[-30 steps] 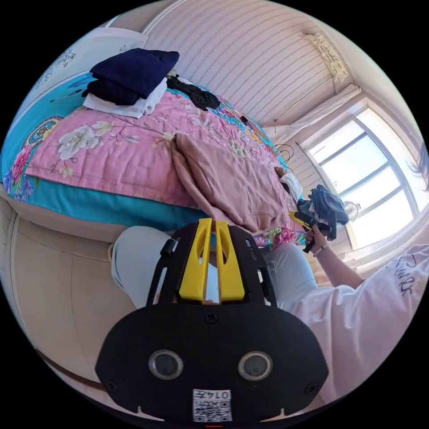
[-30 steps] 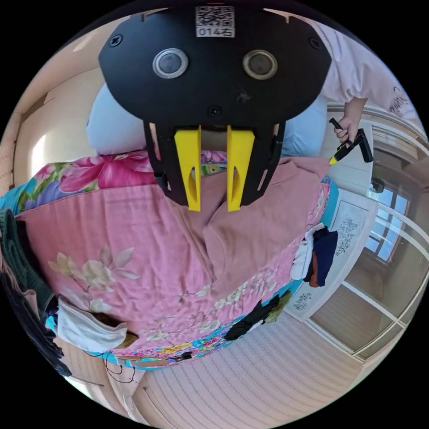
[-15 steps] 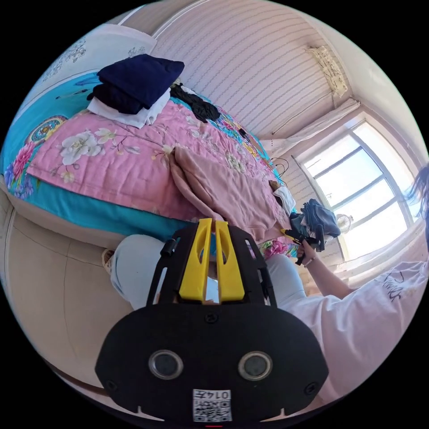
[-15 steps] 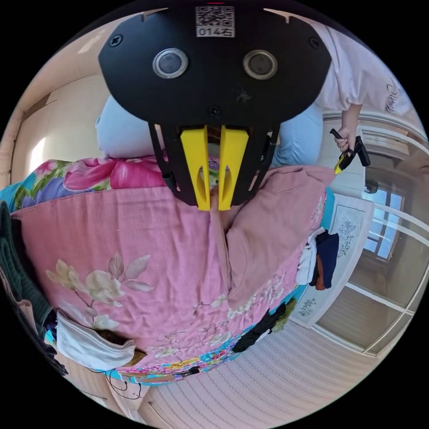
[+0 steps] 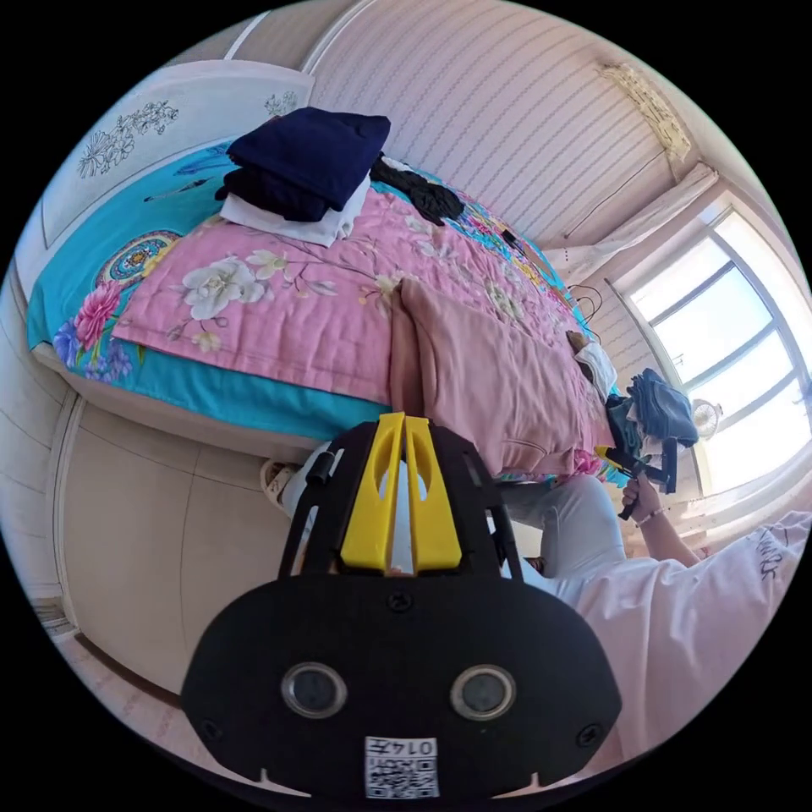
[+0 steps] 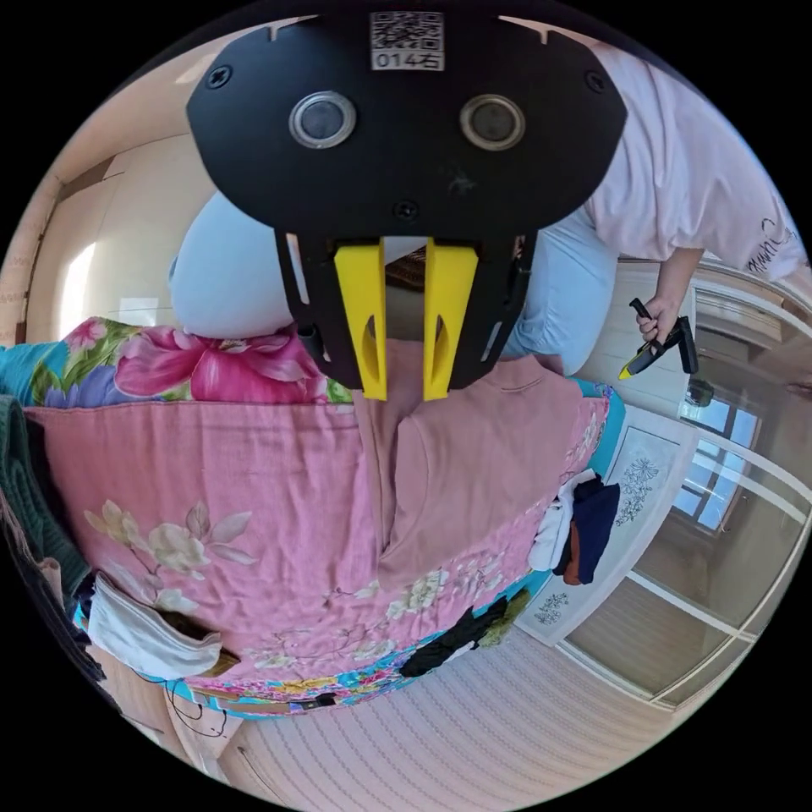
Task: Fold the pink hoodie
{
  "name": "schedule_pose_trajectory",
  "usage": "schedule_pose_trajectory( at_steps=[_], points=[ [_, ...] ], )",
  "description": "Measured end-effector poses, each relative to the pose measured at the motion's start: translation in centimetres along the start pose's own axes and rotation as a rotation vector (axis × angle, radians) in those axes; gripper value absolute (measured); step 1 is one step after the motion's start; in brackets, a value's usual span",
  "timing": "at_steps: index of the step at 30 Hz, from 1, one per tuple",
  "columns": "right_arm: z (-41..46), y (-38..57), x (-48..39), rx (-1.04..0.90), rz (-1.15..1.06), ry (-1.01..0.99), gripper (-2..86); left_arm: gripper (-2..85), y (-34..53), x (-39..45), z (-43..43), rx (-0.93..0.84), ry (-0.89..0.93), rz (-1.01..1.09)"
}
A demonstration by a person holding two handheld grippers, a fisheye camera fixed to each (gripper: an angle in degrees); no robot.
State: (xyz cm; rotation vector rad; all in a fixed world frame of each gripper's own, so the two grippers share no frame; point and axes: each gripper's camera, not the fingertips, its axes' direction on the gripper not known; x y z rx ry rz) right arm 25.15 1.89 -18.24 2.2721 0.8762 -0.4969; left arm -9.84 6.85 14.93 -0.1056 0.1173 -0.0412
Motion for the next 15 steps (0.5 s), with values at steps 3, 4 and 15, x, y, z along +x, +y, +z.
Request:
schedule_pose_trajectory(
  at_steps=[3, 4, 15],
  points=[
    [0.6, -0.8, -0.6, 0.026, -0.047, 0.055, 13.5, 2.5, -1.6, 1.8, 1.9, 0.012, 0.004, 0.056],
    [1.1, -1.1, -0.8, 0.03, -0.061, 0.048, 14.1, 3.6, -2.0, 2.2, 2.6, 0.006, 0.013, 0.062],
    [7.5, -1.9, 0.8, -0.107, 0.015, 0.046, 6.7, 6.2, -5.8, 6.0, 14.5, -0.324, 0.1, 0.078]
  ],
)
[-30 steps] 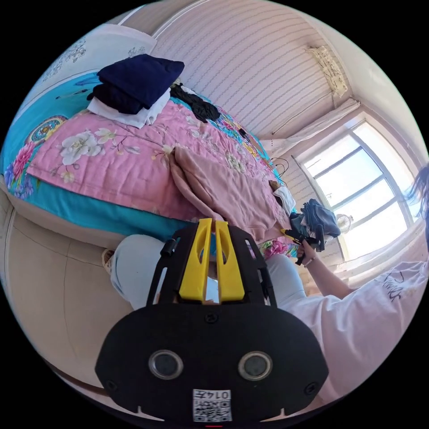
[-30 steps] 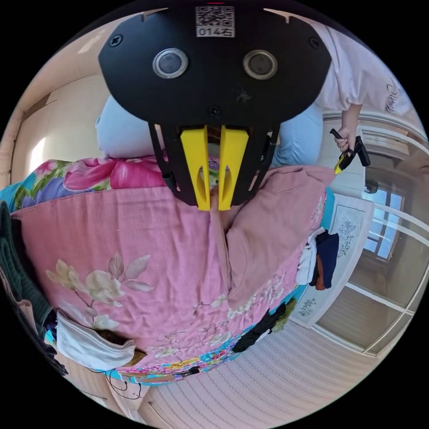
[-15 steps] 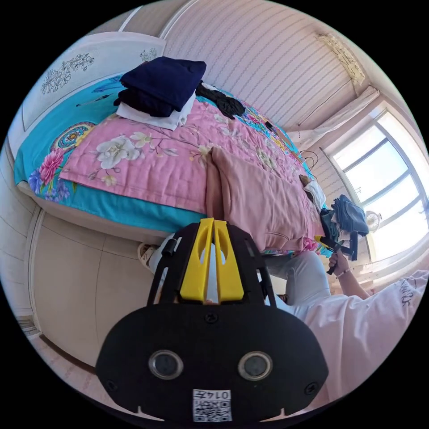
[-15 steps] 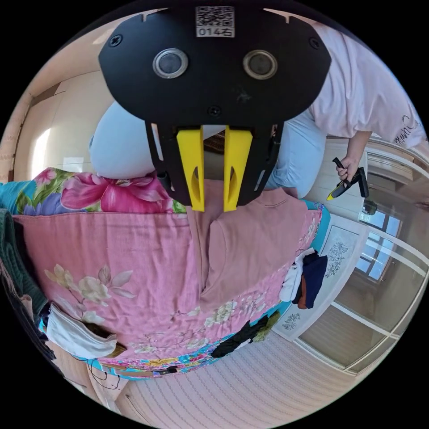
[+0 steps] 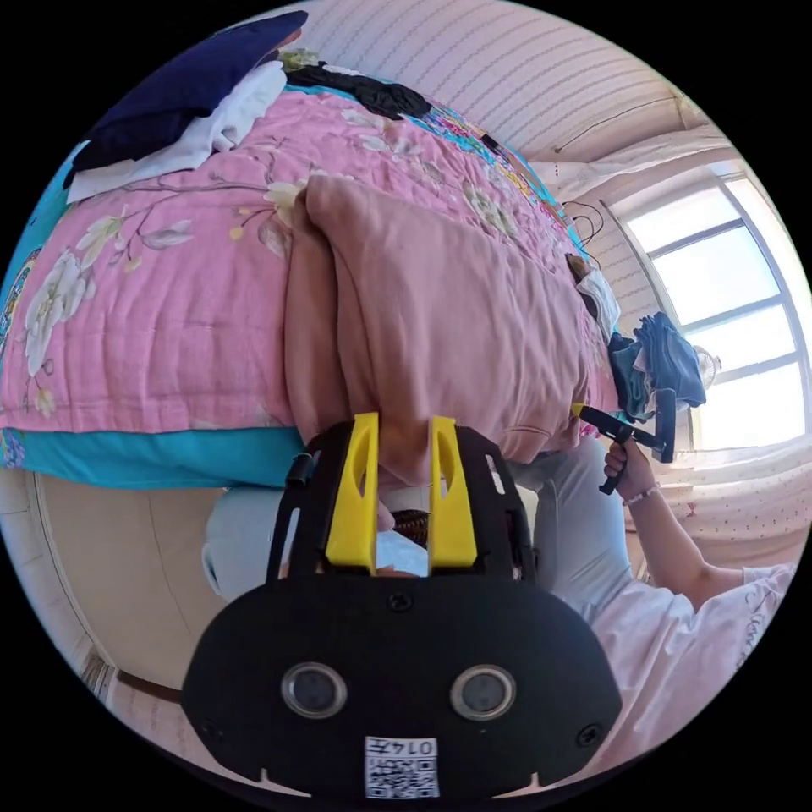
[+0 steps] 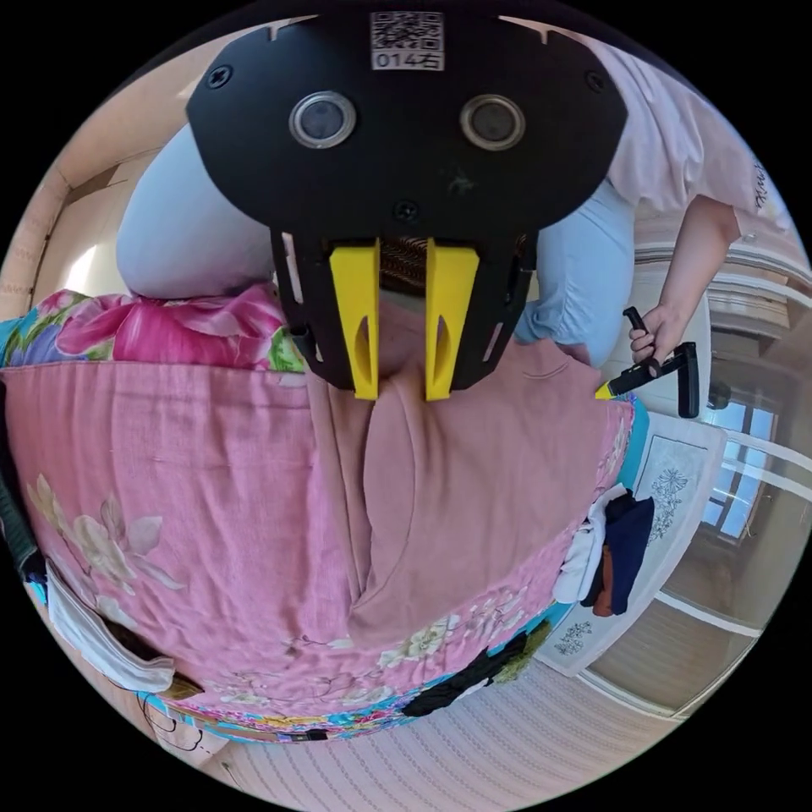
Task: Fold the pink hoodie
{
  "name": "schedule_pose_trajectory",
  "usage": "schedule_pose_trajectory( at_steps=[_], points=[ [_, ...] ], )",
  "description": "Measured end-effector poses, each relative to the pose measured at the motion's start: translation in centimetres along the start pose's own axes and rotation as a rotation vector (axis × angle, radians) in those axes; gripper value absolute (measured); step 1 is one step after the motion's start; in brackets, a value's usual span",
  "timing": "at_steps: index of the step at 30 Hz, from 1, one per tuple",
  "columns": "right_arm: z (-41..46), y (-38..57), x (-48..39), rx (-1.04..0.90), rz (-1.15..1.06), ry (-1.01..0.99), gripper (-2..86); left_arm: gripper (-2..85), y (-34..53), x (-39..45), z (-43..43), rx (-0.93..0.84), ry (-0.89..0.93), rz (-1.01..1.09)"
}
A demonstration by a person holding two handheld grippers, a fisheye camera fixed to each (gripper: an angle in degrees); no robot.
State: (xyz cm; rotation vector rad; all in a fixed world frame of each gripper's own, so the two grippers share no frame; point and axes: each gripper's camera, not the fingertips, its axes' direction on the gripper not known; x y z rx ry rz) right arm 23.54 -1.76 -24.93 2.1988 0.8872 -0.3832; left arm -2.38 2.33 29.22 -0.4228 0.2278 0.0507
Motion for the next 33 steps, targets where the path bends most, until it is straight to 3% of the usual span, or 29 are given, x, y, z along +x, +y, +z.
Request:
schedule_pose_trajectory(
  at_steps=[6, 8, 14, 18, 24, 28, 33],
  points=[
    [-3.3, 0.7, 0.9, 0.084, -0.063, -0.185, 2.7, 3.4, 0.5, 2.9, -4.5, 0.158, 0.08, 0.102],
    [-6.1, 0.9, 1.6, 0.187, -0.099, -0.348, 2.2, 3.0, 0.6, 3.5, -6.8, 0.248, 0.148, 0.114],
    [-14.5, -2.6, 0.3, 0.55, -0.238, -0.548, 1.7, 2.7, -3.5, 6.9, -14.9, 0.555, 0.211, 0.23],
    [-19.0, -7.6, -3.2, 0.656, -0.349, -0.433, 1.6, 2.4, -10.1, 10.9, -18.6, 0.666, 0.134, 0.338],
    [-21.9, -19.5, -7.1, 0.59, -0.36, -0.193, 2.1, 3.8, -23.7, 12.6, -17.1, 0.642, 0.123, 0.307],
    [-18.4, -28.3, -4.6, 0.518, -0.196, -0.098, 3.4, 5.1, -32.0, 10.9, -9.9, 0.512, 0.037, 0.171],
    [-10.4, -30.0, -0.6, 0.4, -0.057, -0.014, 3.0, 4.4, -32.2, 8.5, -2.1, 0.359, -0.064, 0.174]
  ],
)
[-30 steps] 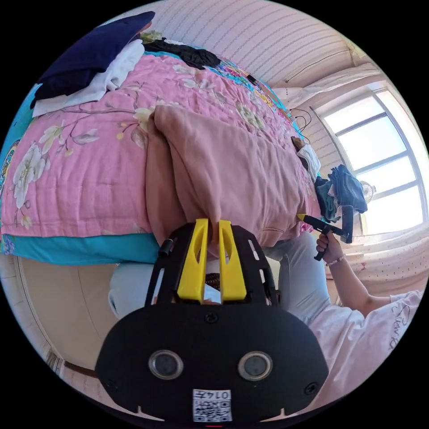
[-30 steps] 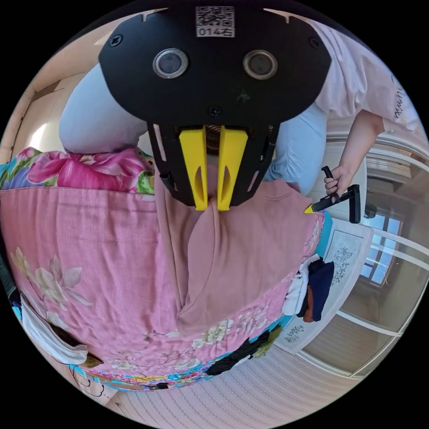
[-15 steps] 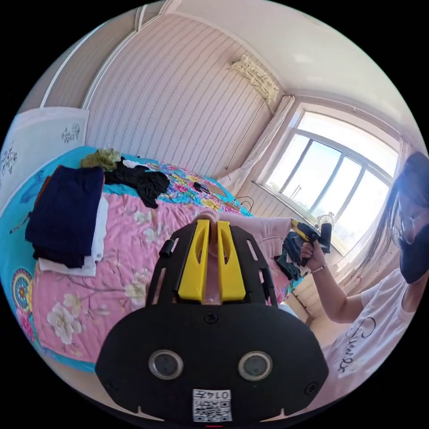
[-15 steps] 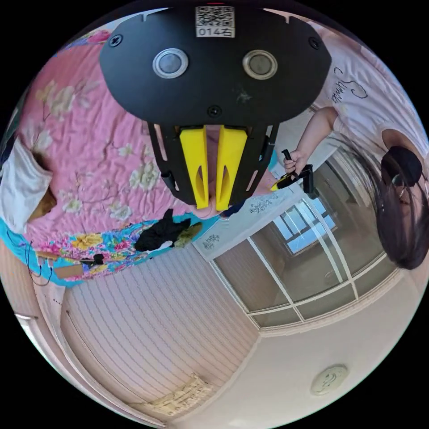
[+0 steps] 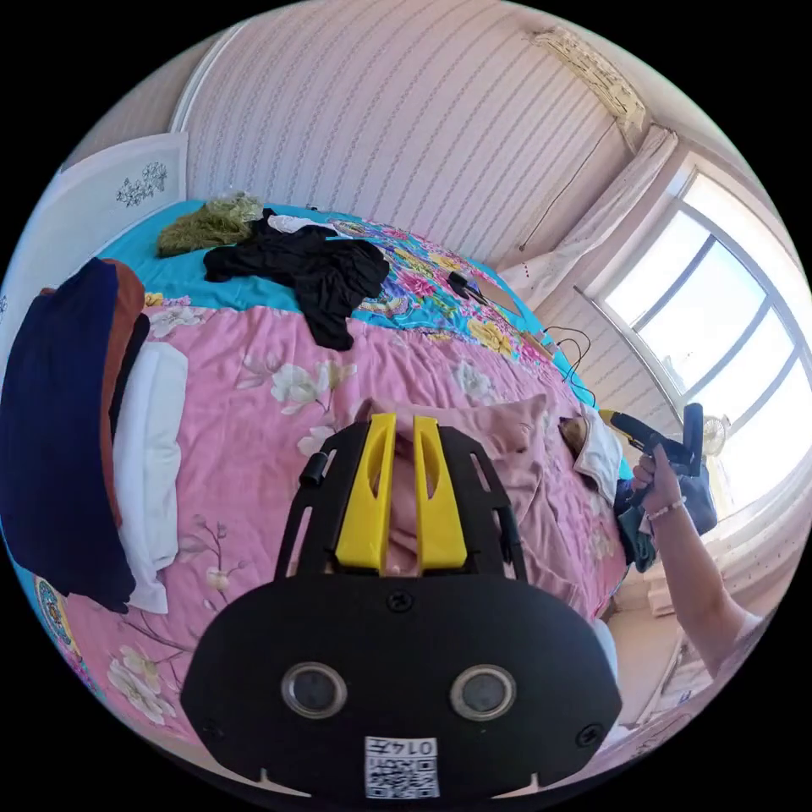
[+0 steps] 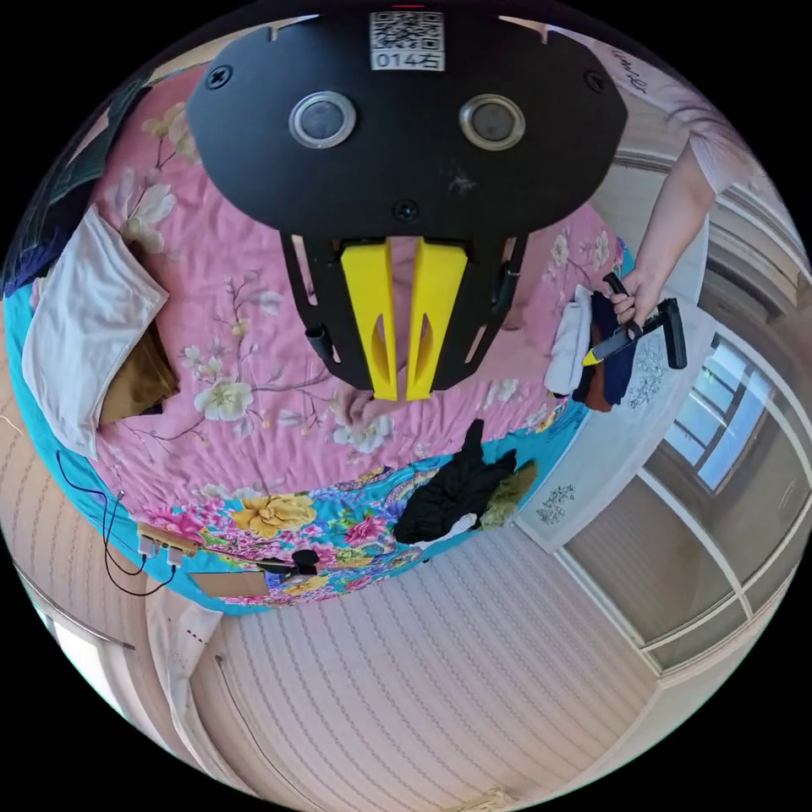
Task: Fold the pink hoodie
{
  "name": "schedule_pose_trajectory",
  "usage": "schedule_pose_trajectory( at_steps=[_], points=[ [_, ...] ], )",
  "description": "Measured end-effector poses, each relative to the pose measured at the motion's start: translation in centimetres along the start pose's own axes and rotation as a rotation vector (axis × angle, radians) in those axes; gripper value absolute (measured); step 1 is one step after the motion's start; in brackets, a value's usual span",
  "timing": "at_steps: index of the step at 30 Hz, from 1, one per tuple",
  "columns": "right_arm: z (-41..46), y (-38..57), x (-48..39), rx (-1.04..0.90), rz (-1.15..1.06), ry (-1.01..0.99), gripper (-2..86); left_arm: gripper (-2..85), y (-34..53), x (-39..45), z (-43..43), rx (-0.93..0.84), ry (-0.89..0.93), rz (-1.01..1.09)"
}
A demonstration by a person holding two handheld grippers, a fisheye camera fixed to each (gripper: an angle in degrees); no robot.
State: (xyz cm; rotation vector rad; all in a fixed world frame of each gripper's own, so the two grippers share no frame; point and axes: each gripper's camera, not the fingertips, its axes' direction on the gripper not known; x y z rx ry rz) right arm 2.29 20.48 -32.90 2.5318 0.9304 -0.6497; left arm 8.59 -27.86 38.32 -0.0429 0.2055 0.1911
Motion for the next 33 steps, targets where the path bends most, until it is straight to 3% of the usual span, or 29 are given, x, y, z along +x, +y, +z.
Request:
schedule_pose_trajectory(
  at_steps=[5, 8, 12, 14, 21, 33],
  points=[
    [2.7, 9.7, -0.3, -0.157, -0.174, 0.007, 4.7, 4.8, 7.9, 3.4, 3.5, -0.148, 0.115, 0.172],
    [3.3, 15.7, -0.1, -0.27, -0.131, -0.007, 6.7, 5.2, 13.9, 7.6, 6.4, -0.29, 0.214, 0.247],
    [3.1, 21.0, 0.2, -0.371, -0.005, -0.067, 7.1, 7.2, 19.2, 11.8, 10.3, -0.417, 0.298, 0.173],
    [2.4, 22.6, -0.1, -0.336, 0.047, -0.12, 6.1, 7.6, 20.1, 12.2, 10.8, -0.382, 0.245, 0.122],
    [2.8, 22.8, -0.6, -0.266, 0.108, -0.184, 1.2, 7.8, 20.6, 8.7, 10.8, -0.316, 0.359, -0.134],
    [2.3, 22.9, -2.2, -0.229, 0.106, -0.198, 0.1, -0.7, 20.7, 6.7, 8.7, -0.21, 0.431, -0.159]
  ],
)
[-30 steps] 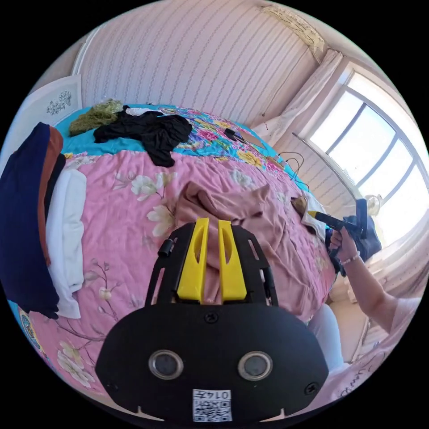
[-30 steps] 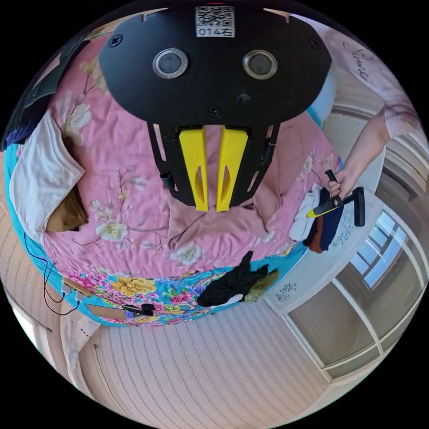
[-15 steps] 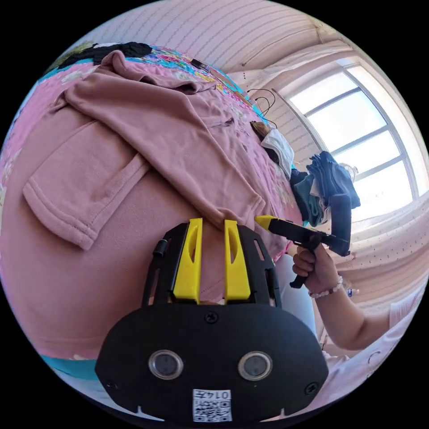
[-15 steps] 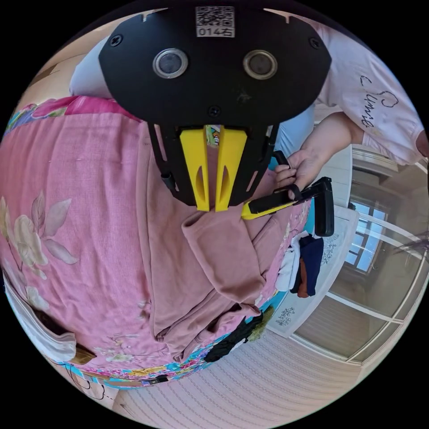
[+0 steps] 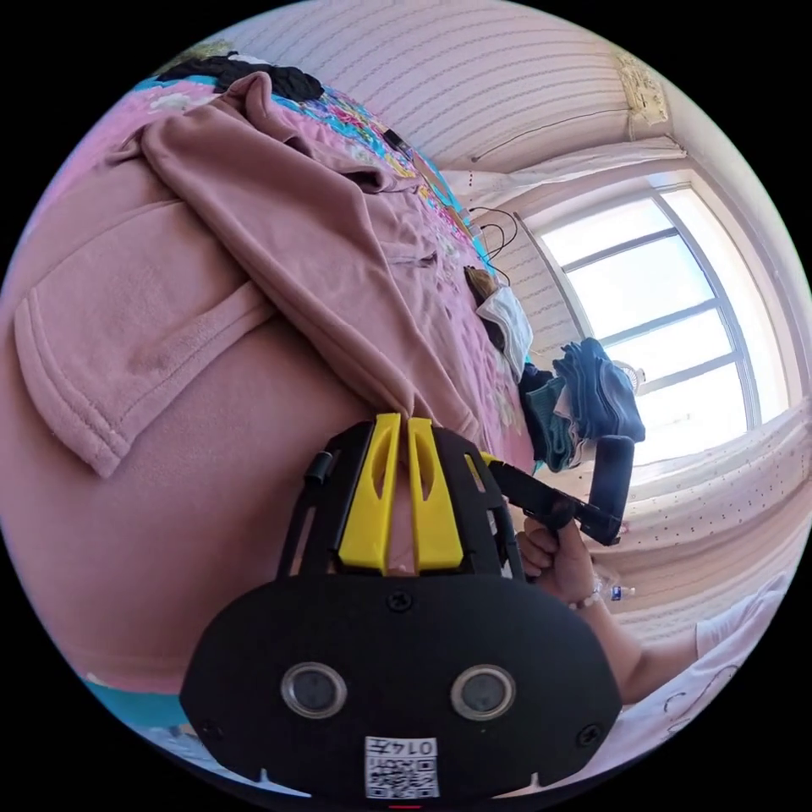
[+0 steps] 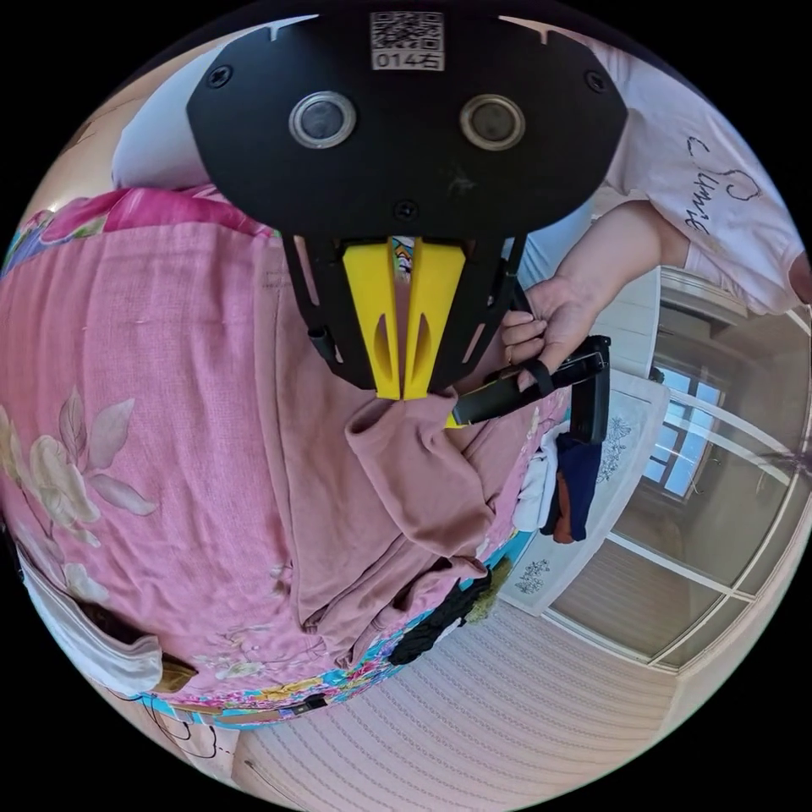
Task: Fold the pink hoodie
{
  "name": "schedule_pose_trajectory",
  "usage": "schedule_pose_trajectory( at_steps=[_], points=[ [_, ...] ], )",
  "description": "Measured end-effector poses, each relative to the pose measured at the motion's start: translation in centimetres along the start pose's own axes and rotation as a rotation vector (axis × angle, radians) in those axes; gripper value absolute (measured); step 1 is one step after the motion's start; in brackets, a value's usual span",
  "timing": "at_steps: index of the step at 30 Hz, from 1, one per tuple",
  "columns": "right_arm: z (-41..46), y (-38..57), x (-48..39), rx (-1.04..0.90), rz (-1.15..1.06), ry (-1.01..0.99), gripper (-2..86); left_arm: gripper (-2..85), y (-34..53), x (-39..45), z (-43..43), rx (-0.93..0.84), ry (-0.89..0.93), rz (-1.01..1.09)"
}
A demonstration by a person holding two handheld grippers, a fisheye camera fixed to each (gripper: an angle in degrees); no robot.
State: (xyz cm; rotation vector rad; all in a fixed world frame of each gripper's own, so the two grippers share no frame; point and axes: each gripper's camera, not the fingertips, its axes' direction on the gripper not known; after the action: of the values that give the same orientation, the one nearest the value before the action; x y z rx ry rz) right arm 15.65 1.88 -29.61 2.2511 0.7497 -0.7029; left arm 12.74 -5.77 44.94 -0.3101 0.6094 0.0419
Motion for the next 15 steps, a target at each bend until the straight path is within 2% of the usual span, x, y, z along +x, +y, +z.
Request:
schedule_pose_trajectory(
  at_steps=[3, 7, 10, 13, 15],
  points=[
    [-0.8, 0.1, -1.1, 0.051, -0.042, -0.03, 0.2, -0.9, 0.0, -0.1, -5.6, 0.162, 0.076, 0.041],
    [1.2, -1.5, -4.5, 0.012, -0.146, 0.174, 1.4, -1.0, -0.6, -2.2, -15.2, 0.426, 0.035, 0.034],
    [5.1, -3.7, -10.0, -0.053, -0.369, 0.143, 4.6, -1.0, 0.3, -5.6, -24.9, 0.691, -0.06, -0.051],
    [9.8, -5.6, -15.8, -0.117, -0.567, 0.19, 11.0, -1.0, 1.5, -7.7, -29.6, 0.8, -0.144, -0.125],
    [12.4, -6.6, -17.9, -0.144, -0.605, 0.191, 13.6, -1.0, 2.6, -9.2, -32.8, 0.839, -0.232, -0.157]
  ],
)
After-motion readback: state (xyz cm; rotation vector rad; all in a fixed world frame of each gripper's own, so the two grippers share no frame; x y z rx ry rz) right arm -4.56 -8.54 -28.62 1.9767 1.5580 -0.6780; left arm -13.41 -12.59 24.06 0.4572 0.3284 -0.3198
